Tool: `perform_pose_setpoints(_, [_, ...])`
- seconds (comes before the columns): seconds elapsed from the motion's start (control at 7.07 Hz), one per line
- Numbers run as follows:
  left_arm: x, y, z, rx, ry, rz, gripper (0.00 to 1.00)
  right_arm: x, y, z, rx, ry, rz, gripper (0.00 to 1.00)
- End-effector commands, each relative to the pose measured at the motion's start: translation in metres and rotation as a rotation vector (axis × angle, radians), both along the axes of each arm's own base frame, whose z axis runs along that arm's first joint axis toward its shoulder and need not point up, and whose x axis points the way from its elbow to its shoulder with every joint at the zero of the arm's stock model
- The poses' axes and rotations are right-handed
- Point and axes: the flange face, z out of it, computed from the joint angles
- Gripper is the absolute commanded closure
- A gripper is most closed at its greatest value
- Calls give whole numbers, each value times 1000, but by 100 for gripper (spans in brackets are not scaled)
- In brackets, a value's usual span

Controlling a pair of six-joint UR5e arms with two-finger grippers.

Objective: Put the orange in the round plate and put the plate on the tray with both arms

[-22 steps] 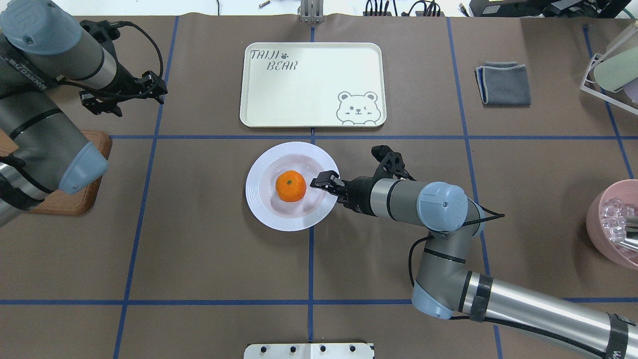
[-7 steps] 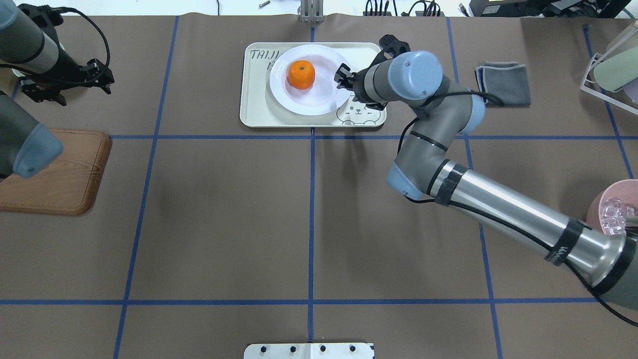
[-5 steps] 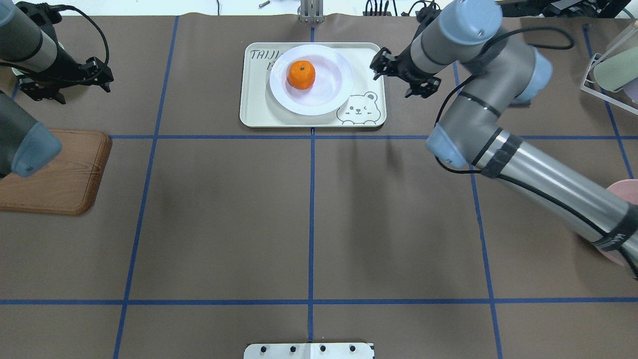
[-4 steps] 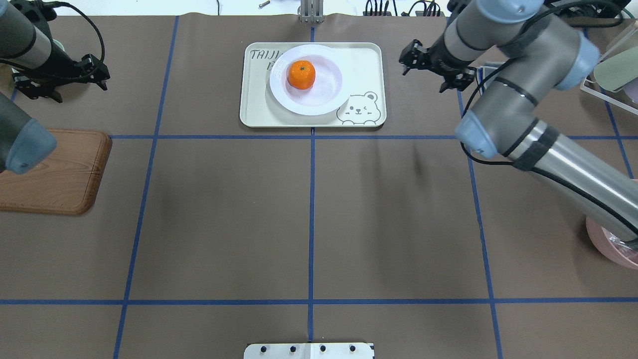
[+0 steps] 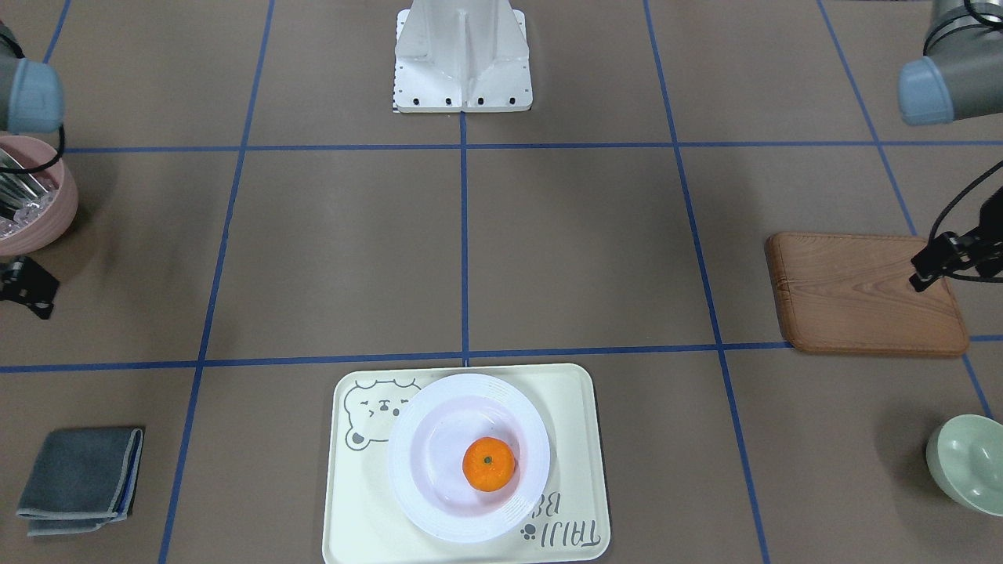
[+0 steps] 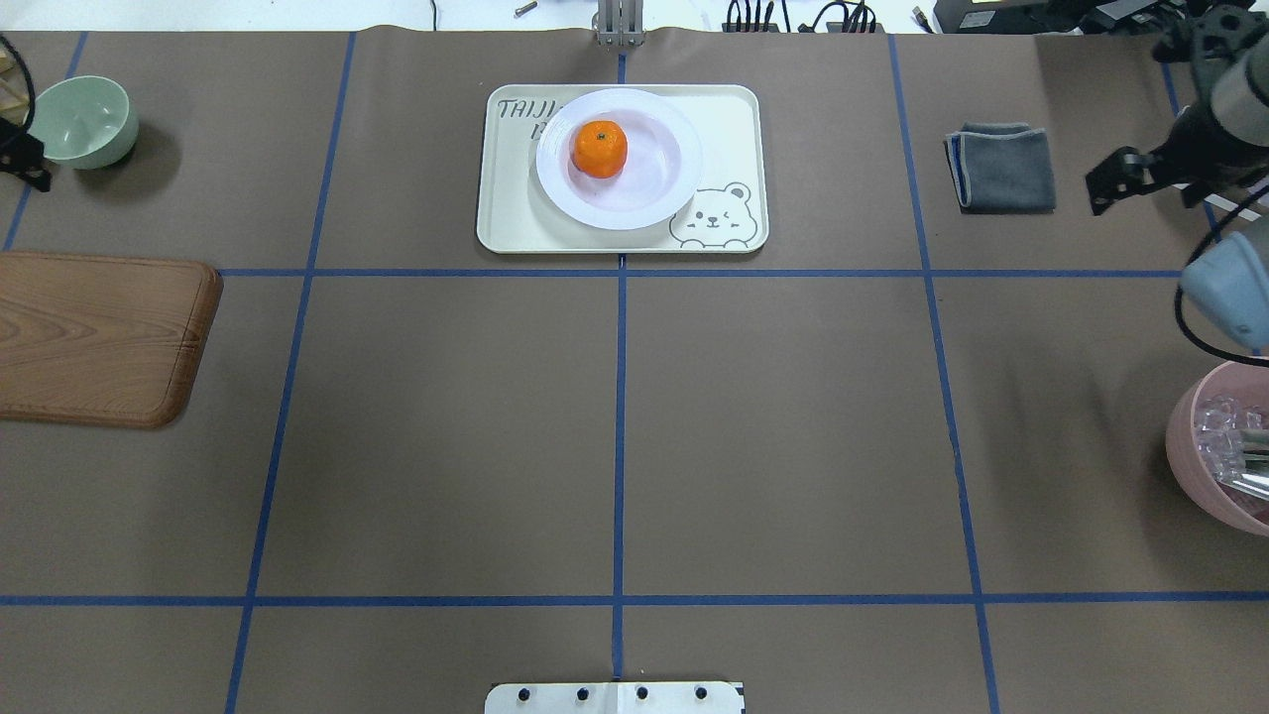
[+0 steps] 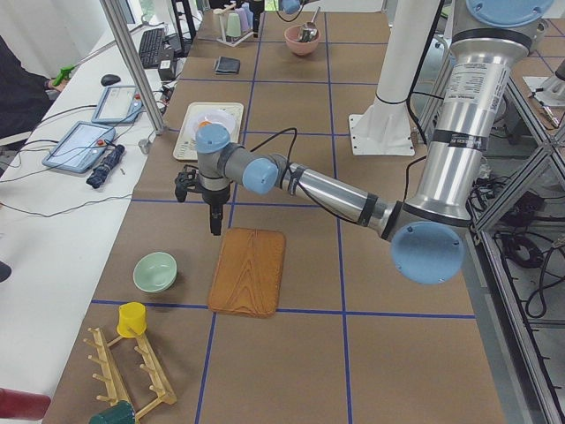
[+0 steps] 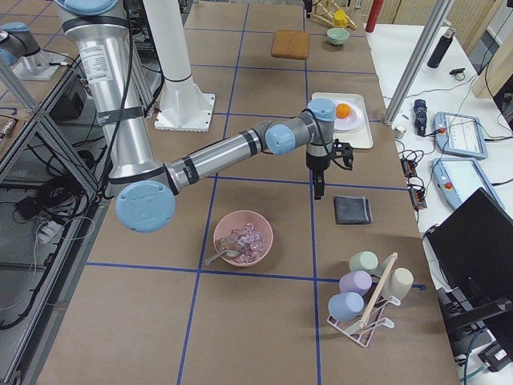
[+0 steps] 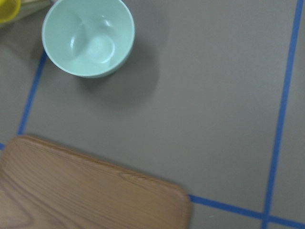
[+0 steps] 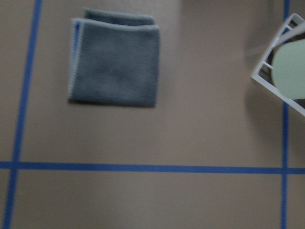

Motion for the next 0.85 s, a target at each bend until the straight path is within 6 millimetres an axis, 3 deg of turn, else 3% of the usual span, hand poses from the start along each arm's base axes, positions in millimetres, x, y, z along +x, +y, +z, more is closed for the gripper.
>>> perform_pose_setpoints(0.0, [-62, 20, 67, 47, -48, 112, 2, 112, 37, 93, 30, -21, -163, 0])
perform_pose_setpoints(0.14, [-71, 20, 84, 21, -53, 101, 2, 152, 50, 129, 38, -84, -199, 0])
perform_pose_setpoints(0.28, [-81, 23, 97, 8, -52, 85, 2, 158, 64, 149, 23, -84, -220, 0])
perform_pose_setpoints(0.57, [-92, 26, 111, -15, -55, 64, 2, 171, 64, 149, 18, -81, -184, 0])
perform_pose_setpoints(0.71, [-123, 45, 131, -57, -44, 11, 2, 184, 66, 148, 16, -82, -154, 0])
